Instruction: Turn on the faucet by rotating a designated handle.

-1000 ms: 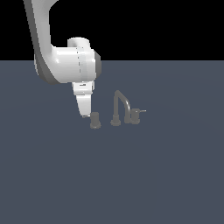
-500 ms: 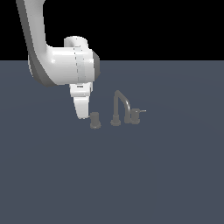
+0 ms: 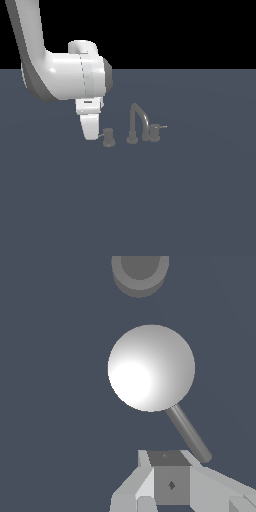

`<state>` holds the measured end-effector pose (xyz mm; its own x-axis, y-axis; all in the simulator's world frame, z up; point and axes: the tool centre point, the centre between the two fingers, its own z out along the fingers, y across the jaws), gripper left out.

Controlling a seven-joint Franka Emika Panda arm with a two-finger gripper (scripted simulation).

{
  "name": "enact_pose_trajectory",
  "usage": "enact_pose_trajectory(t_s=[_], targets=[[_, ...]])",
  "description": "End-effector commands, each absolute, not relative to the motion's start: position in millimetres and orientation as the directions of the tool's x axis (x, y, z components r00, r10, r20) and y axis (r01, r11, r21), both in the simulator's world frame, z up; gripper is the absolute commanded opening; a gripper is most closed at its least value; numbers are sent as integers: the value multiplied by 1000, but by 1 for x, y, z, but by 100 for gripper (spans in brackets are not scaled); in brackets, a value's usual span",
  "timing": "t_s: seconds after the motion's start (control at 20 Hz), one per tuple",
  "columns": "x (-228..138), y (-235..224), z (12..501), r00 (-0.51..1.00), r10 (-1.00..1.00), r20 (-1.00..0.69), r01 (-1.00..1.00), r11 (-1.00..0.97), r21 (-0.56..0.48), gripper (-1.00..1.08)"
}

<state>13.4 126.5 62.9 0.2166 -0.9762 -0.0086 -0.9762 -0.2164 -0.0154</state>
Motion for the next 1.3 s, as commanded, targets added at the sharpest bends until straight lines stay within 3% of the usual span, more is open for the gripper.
enact_pose_trajectory(t_s=[0.0, 0.15, 0.65, 0.7, 0.75, 1.25], targets=[[3, 110, 64, 199, -980, 0, -980, -199, -2, -100], [1, 125, 63, 221, -975, -8, -975, -221, -5, -100], [-15, 71, 64, 200, -980, 0, -980, -200, 0, -100], [-15, 71, 64, 200, -980, 0, -980, -200, 0, -100], [-17, 105, 63, 246, -969, -15, -969, -246, -5, -100], [5, 37, 64, 200, -980, 0, -980, -200, 0, -100]])
